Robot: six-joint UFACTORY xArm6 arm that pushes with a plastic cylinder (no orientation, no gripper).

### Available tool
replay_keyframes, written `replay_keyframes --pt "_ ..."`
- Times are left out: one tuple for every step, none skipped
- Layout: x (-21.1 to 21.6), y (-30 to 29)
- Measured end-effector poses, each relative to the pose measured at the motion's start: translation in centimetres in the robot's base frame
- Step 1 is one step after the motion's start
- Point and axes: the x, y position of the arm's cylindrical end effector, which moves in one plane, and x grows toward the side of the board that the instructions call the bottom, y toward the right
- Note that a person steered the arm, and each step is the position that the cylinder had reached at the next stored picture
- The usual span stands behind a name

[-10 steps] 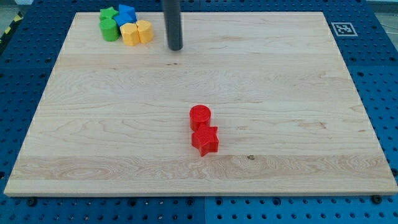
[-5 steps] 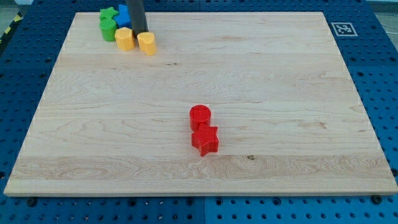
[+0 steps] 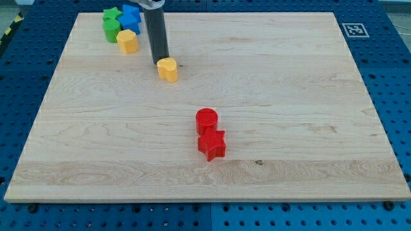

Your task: Move the yellow heart above the red circle

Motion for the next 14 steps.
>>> replay_keyframes --pt "0.0 0.5" --pt "1.6 3.6" --pt "3.3 4.1" --pt "3.3 1.1" --pt "4.2 1.6" --pt "5.7 5.2" --pt "6.9 4.9" --pt "7.3 3.6" --pt "9.1 6.3" --pt "9.8 6.7" --pt "9.7 6.7" --pt "8.0 7.7" --pt "8.3 9.7" --pt "9.3 10.0"
